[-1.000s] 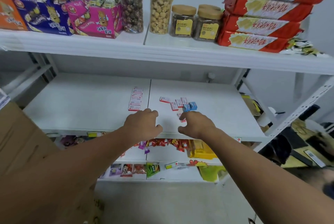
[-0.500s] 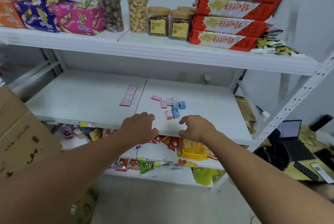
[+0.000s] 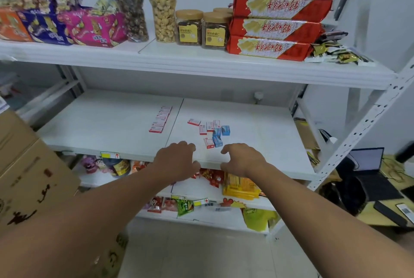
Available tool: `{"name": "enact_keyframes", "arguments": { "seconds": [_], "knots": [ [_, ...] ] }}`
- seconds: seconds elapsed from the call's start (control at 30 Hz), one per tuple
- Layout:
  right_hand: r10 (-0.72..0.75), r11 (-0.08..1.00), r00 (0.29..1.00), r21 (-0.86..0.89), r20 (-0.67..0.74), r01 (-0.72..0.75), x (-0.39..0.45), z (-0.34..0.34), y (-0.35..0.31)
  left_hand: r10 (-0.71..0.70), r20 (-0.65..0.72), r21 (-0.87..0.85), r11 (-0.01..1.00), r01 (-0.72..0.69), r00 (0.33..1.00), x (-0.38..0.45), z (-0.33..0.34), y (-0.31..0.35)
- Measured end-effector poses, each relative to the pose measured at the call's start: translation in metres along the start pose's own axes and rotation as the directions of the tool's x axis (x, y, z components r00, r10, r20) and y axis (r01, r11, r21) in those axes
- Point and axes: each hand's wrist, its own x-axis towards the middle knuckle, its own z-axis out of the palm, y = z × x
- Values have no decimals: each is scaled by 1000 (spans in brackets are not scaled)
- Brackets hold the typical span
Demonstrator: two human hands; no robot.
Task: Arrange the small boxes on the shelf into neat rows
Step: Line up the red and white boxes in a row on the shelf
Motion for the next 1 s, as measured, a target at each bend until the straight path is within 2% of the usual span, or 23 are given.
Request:
{"name": "enact_keyframes", "arguments": {
  "seconds": [0.3, 0.53, 1.0],
  "knots": [
    [86, 996, 996, -11, 10, -86, 32, -6, -19, 74, 5, -59, 996, -73, 997, 46, -6, -36],
    [120, 993, 993, -14, 11, -120, 55, -8, -16, 103, 24, -77, 992, -101, 994, 78, -1, -39],
    [20, 1000, 995, 7, 101, -21, 140, -3, 40, -12, 52, -39, 999, 14, 999, 143, 18, -35]
  ]
}}
